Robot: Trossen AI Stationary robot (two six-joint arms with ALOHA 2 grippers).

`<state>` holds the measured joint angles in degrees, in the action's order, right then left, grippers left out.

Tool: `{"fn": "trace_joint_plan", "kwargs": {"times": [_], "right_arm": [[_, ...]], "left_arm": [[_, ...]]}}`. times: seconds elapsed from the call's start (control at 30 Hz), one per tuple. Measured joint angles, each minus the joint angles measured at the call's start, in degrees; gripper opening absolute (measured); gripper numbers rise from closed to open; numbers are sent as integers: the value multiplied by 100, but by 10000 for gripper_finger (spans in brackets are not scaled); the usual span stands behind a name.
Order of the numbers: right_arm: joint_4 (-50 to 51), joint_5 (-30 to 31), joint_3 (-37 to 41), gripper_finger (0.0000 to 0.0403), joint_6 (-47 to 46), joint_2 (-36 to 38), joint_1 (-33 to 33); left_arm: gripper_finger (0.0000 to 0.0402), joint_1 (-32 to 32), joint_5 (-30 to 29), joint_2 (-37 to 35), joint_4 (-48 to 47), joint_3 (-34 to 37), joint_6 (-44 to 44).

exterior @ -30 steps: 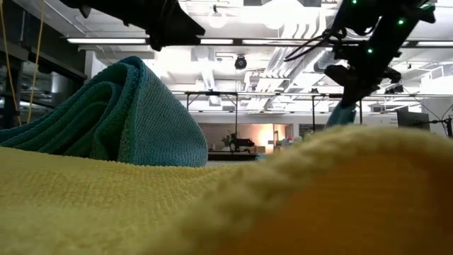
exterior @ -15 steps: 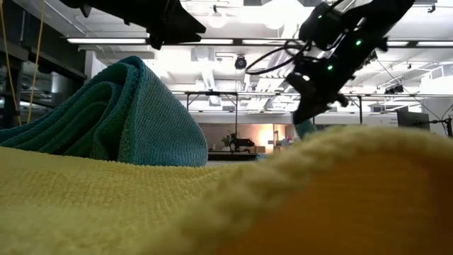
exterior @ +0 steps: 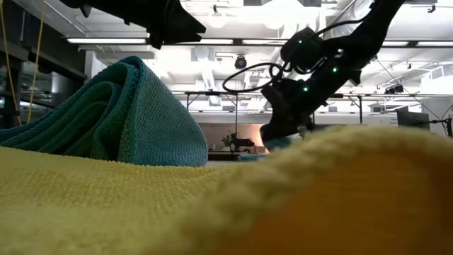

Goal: Fold microfiber towels
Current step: Fold the top blue microfiber cloth

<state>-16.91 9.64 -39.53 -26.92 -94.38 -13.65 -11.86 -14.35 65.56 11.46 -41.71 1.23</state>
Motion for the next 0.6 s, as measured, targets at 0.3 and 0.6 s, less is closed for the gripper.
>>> {"fn": "trace_joint_plan", "kwargs": {"times": [0.3, 0.6], "right_arm": [[-882, -325, 0, 1, -1, -430, -37], [-1571, -964, 0, 84, 248, -560, -177]], "left_arm": [[195, 0, 0, 0, 0, -2, 2], [195, 0, 0, 0, -129, -2, 74]]}}
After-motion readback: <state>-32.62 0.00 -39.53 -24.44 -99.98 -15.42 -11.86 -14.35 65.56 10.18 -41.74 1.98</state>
